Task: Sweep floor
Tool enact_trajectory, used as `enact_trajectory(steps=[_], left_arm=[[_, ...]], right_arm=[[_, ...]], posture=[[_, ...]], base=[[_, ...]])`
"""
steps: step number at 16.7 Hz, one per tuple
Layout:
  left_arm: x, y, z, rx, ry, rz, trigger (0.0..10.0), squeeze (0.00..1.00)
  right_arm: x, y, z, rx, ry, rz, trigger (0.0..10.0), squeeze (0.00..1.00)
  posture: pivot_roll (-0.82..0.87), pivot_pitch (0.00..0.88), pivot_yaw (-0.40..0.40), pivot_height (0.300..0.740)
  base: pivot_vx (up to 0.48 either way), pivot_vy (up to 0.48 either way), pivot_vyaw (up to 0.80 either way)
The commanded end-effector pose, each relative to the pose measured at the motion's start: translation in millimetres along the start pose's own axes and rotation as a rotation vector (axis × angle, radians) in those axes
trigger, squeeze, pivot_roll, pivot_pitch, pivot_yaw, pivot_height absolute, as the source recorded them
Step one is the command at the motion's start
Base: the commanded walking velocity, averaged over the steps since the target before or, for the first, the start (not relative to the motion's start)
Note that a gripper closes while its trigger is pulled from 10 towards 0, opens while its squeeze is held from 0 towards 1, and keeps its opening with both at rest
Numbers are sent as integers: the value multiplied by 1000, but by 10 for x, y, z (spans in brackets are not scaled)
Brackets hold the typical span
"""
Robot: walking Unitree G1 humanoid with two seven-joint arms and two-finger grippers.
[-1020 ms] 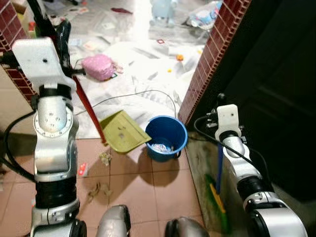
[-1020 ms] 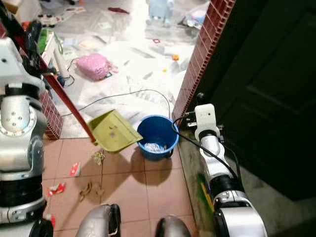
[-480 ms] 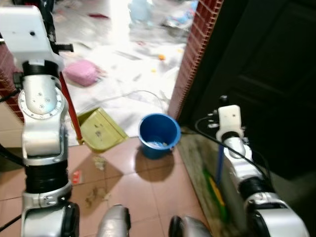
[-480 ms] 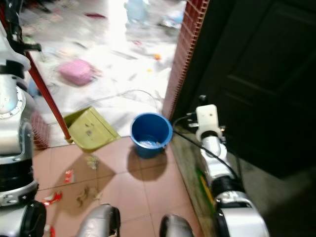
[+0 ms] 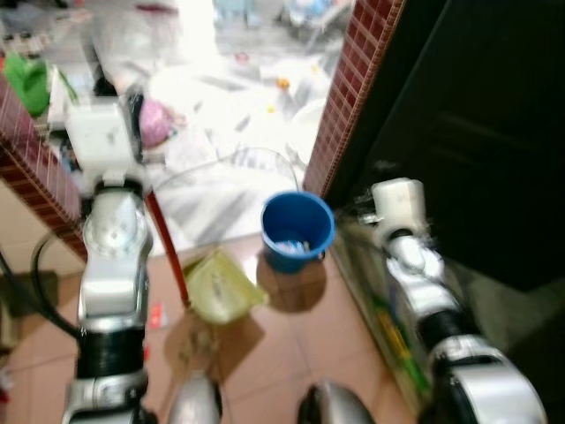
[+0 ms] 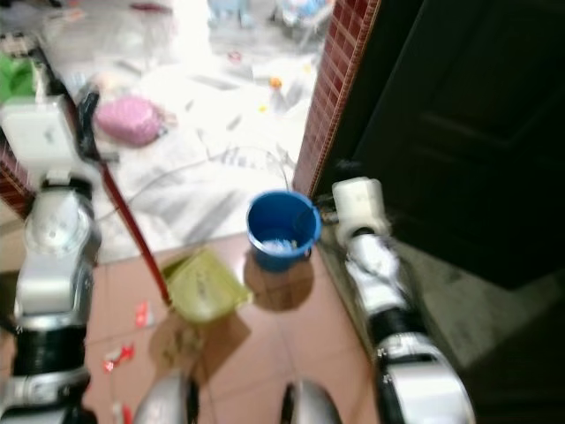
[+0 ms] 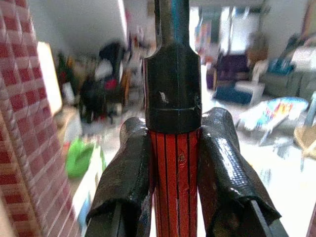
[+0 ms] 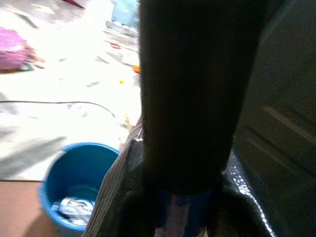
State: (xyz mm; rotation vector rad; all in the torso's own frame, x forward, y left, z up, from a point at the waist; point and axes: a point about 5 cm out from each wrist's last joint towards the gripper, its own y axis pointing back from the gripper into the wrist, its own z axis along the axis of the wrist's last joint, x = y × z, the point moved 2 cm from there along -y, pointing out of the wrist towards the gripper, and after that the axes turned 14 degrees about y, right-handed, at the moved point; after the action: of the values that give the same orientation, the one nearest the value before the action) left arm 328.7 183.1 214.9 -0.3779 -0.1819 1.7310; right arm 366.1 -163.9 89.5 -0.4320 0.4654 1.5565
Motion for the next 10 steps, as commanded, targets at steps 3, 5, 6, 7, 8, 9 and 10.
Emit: enact_trajectory(steps=[3, 5, 6, 7, 8, 9, 10], left_arm=[[-143, 163, -145, -8, -15, -41, 10000, 0], [-164, 232, -290, 33, -13, -50, 10000, 0], [-182, 271, -388, 61, -28, -46, 10000, 0], [-207, 302, -459, 85, -27, -41, 10000, 0], [-233, 322, -489, 94, -12, -46, 10000, 0], [-274, 358, -553, 117, 6, -46, 10000, 0], [-315, 370, -569, 127, 22, -47, 10000, 0]], right_arm=[[-105, -10, -8, -8, -10, -28, 10000, 0], [-94, -21, 7, -7, -10, -29, 10000, 0], [-74, -22, 23, -14, -1, -24, 10000, 0], [-59, -23, 40, -22, 3, -17, 10000, 0], [-55, -22, 45, -27, 2, -11, 10000, 0], [-44, -23, 67, -41, -2, -1, 10000, 0], [-34, -32, 93, -53, 2, 8, 10000, 0]], posture=[[44, 76, -75, 740], [50, 78, -74, 740], [53, 79, -74, 740], [57, 85, -78, 740], [58, 82, -83, 740], [58, 82, -83, 740], [55, 80, -88, 740]], base=[[0, 0, 0], [0, 0, 0], [0, 0, 0], [0, 0, 0], [0, 0, 0], [0, 0, 463], [0, 0, 800]])
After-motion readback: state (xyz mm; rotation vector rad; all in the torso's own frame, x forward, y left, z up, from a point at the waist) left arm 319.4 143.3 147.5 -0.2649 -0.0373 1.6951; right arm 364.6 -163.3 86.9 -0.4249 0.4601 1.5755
